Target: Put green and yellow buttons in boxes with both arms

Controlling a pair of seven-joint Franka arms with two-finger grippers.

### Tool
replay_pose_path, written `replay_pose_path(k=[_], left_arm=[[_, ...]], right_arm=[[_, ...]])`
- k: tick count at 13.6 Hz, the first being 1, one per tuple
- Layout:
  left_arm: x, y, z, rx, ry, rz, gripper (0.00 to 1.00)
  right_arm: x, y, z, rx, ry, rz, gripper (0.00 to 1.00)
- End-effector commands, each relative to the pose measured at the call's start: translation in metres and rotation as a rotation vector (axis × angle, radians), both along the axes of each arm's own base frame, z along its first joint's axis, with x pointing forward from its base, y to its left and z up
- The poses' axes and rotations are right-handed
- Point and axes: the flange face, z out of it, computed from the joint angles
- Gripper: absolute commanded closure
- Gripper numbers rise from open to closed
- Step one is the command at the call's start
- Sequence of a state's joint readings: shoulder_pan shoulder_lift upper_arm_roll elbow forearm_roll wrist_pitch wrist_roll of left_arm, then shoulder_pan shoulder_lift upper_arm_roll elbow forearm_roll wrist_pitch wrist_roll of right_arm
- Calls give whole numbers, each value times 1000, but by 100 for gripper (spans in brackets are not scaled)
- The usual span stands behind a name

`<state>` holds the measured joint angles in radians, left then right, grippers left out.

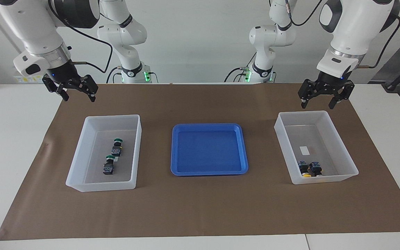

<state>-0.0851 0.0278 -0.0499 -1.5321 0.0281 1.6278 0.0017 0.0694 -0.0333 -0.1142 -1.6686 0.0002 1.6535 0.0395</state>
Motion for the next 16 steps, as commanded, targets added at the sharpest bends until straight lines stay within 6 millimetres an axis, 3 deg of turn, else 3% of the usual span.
replay_pose_path(k=[1, 5, 9, 13, 16], left_arm=[[-50, 5, -2, 14, 19, -13, 0], [-43, 9, 1, -9, -16, -118, 0], [-28, 11, 26, -14, -10, -113, 0], [-26, 13, 25, -13, -7, -106, 0], [-35, 13, 15, -10, 42, -99, 0]], right_arm=[[-8, 0, 2, 4, -8, -18, 0], [-8, 0, 2, 4, -8, -19, 0], [-8, 0, 2, 4, -8, -18, 0], [-8, 0, 2, 4, -8, -18, 0], [-8, 0, 2, 4, -8, -18, 0]])
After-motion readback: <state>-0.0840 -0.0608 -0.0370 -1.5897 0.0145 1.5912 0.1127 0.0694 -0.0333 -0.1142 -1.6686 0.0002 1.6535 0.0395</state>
